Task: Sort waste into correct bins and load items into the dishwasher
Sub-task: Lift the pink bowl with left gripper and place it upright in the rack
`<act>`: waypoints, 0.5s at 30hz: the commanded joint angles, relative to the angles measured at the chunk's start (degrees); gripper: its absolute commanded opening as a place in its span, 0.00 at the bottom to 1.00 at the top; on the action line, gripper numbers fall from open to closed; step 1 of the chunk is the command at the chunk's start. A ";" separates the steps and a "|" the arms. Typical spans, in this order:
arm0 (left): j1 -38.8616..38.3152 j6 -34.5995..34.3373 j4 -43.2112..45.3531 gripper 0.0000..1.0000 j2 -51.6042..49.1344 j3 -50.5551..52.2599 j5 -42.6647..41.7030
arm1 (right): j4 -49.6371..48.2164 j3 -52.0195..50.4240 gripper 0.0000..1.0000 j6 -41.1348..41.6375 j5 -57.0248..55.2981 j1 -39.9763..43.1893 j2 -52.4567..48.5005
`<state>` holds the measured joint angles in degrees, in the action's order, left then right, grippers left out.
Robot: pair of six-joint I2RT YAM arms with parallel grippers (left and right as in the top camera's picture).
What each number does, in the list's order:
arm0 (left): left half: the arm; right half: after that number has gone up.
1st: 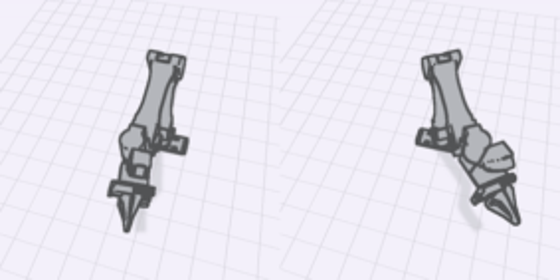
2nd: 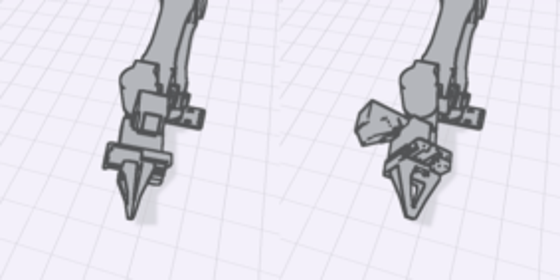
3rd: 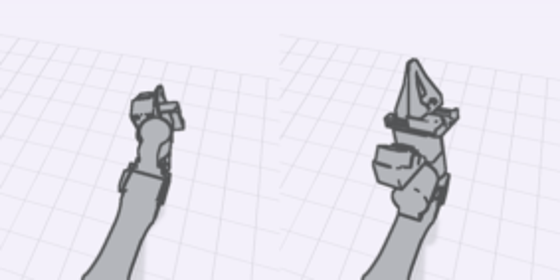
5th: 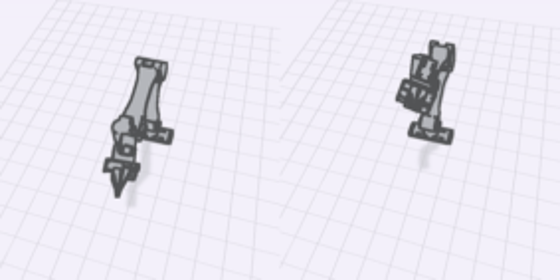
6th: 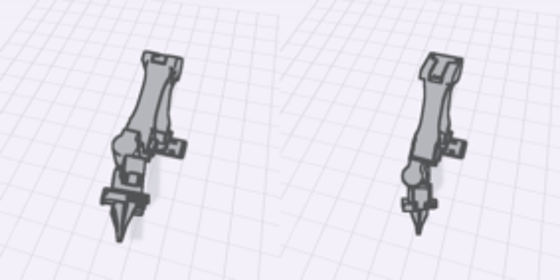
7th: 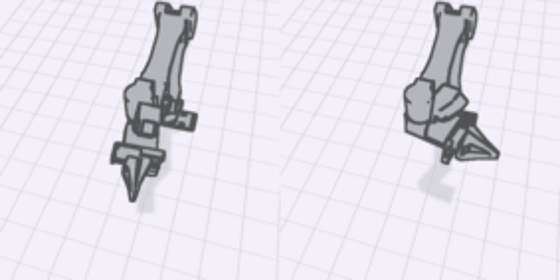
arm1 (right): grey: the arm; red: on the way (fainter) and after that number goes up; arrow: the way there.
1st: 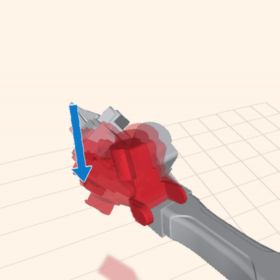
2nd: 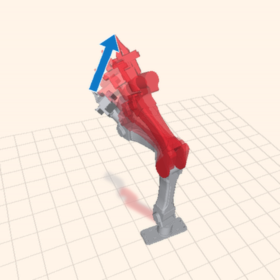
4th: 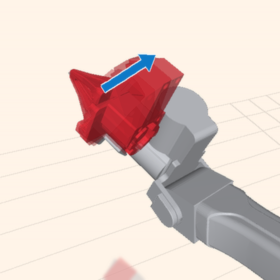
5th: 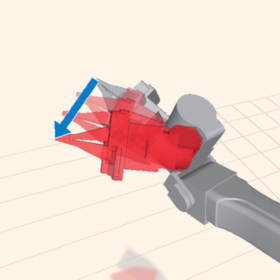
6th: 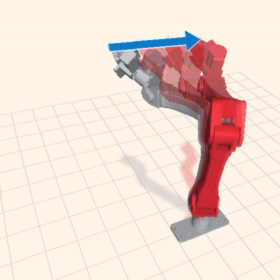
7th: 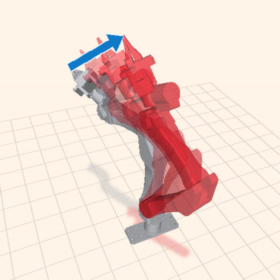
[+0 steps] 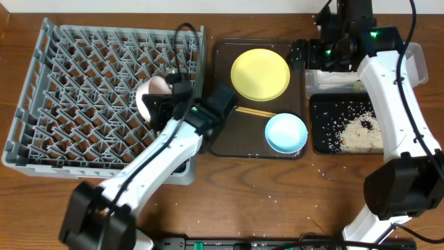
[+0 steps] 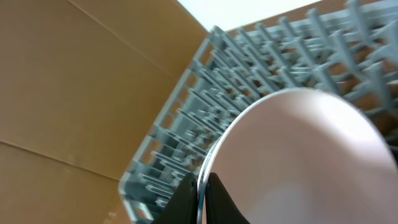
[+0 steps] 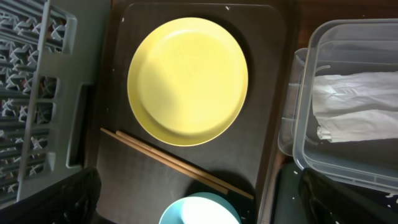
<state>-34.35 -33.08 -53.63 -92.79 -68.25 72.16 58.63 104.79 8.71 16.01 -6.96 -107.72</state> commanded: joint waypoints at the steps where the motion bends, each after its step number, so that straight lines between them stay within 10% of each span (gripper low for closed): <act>1: -0.04 -1.70 -0.15 0.07 -3.67 1.55 9.29 | -0.20 0.09 0.99 -0.22 -0.17 -1.27 0.90; 15: -0.20 -1.49 -5.44 0.08 -9.86 1.66 13.44 | -0.33 0.09 0.99 -0.22 -0.17 -1.38 0.90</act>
<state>-34.35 -33.23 -58.33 -102.24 -66.87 81.19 58.48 104.79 8.71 16.01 -7.60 -107.72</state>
